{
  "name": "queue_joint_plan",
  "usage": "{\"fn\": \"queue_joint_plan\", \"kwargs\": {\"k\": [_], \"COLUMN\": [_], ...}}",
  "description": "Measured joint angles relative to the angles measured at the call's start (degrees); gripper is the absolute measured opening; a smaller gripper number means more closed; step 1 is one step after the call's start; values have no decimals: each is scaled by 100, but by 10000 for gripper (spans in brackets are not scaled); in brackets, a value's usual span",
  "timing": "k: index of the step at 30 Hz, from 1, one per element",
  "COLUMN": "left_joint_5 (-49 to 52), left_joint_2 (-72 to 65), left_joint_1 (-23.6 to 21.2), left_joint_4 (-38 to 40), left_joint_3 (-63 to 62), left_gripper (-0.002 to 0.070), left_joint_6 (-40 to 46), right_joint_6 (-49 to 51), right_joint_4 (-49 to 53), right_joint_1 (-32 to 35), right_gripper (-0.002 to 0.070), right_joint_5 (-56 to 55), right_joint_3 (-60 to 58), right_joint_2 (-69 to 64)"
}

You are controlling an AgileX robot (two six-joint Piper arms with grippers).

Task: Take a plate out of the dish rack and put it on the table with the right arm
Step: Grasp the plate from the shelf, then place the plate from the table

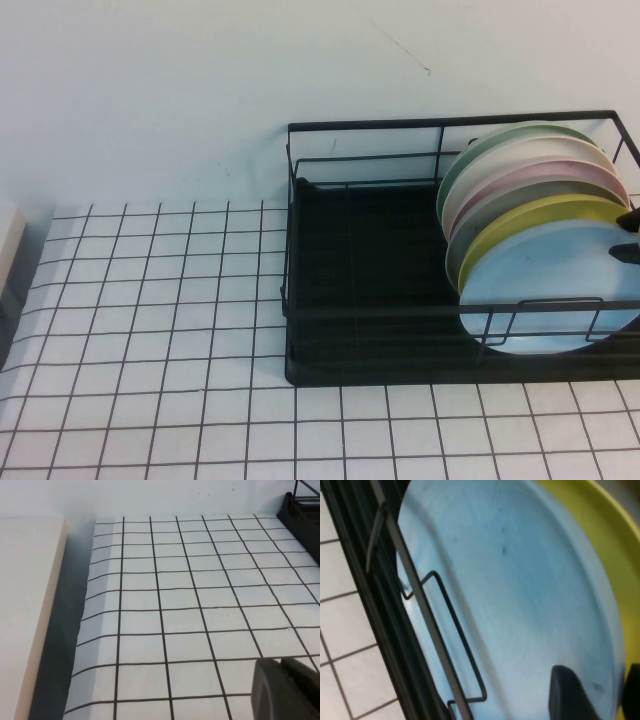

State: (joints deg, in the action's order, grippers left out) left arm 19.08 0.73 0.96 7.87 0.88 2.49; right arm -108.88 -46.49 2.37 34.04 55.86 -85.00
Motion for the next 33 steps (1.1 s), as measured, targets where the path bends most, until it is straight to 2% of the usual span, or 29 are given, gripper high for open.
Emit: {"fn": "queue_joint_plan", "kwargs": {"k": [7, 19, 27, 33], "left_joint_5": [0, 0, 0, 0], "left_joint_2": [0, 0, 0, 0], "left_joint_1": [0, 0, 0, 0], "left_joint_4": [0, 0, 0, 0], "left_joint_3": [0, 0, 0, 0], "left_gripper": [-3, -3, -3, -3], "left_joint_6": [-16, -16, -16, -16], "right_joint_6": [-29, -33, 2, 478], "right_joint_4": [-161, -537, -1626, -1713], "right_joint_1": [0, 0, 0, 0], "right_gripper": [62, 51, 21, 10], "right_joint_5": [-99, -143, -61, 420], "right_joint_3": [9, 23, 220, 224], "right_joint_2": [-74, -17, 787, 1466]}}
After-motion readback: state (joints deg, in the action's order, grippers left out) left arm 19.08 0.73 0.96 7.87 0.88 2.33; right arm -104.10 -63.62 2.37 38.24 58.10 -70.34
